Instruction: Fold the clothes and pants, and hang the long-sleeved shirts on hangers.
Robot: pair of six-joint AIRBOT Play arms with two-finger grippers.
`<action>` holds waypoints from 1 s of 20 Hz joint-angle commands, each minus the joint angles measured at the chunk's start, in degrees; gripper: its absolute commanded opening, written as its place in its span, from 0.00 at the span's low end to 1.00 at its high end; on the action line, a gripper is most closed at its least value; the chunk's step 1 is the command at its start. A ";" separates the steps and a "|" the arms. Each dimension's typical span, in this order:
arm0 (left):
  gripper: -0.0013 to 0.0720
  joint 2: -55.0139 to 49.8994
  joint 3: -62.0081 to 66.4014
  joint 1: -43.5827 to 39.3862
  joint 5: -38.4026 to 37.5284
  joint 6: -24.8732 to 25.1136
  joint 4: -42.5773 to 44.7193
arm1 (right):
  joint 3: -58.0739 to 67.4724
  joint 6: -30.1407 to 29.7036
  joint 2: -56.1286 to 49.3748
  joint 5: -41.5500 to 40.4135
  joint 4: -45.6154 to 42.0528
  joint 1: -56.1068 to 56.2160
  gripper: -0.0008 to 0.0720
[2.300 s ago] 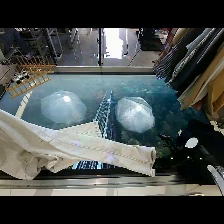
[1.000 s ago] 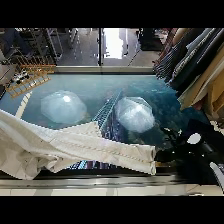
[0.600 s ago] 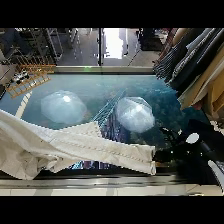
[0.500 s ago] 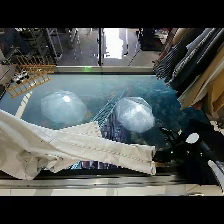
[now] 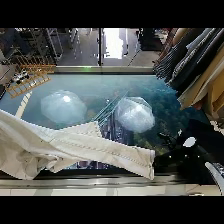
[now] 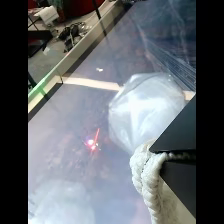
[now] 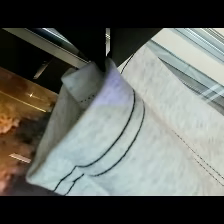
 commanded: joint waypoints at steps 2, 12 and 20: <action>0.04 -0.02 0.00 -0.02 0.02 -0.02 0.00 | -1.20 -0.44 0.04 -4.90 3.98 0.07 0.06; 0.04 1.31 7.50 0.76 8.70 -1.46 -50.49 | 36.09 15.87 25.83 -9.90 -6.43 0.00 0.06; 0.04 6.49 11.13 14.97 24.85 8.70 -85.70 | 72.83 26.43 25.07 -23.28 -25.97 0.00 0.06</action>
